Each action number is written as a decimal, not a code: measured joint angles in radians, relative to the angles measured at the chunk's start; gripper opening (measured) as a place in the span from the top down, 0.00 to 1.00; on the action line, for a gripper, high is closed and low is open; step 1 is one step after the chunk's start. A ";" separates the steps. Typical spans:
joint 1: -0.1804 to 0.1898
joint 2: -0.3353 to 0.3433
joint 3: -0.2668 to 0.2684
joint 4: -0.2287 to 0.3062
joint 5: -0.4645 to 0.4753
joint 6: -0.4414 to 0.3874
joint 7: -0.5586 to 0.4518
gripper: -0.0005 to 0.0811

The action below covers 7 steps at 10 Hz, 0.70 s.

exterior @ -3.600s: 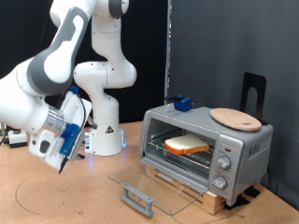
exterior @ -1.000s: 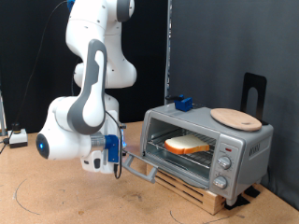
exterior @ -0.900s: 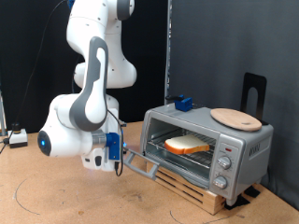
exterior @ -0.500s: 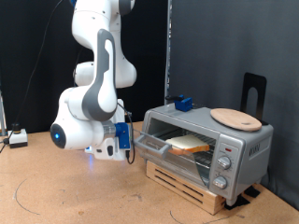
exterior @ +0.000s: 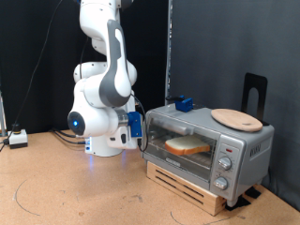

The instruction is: Make a piece of toast with the oven

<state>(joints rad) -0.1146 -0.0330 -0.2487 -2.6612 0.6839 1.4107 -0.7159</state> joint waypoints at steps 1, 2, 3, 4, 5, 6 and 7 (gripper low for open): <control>0.001 -0.040 0.008 -0.037 0.023 0.051 0.045 0.00; -0.003 -0.065 0.007 -0.055 0.028 0.102 0.092 0.00; -0.013 -0.068 -0.003 -0.053 0.026 0.133 0.123 0.00; -0.032 -0.062 -0.021 -0.042 0.026 0.150 0.129 0.00; -0.051 -0.053 -0.041 -0.026 0.026 0.158 0.129 0.00; -0.067 -0.040 -0.060 -0.005 0.021 0.160 0.129 0.00; -0.082 -0.027 -0.077 0.020 0.009 0.163 0.125 0.00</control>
<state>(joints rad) -0.1965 -0.0603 -0.3253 -2.6414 0.6924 1.5738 -0.5908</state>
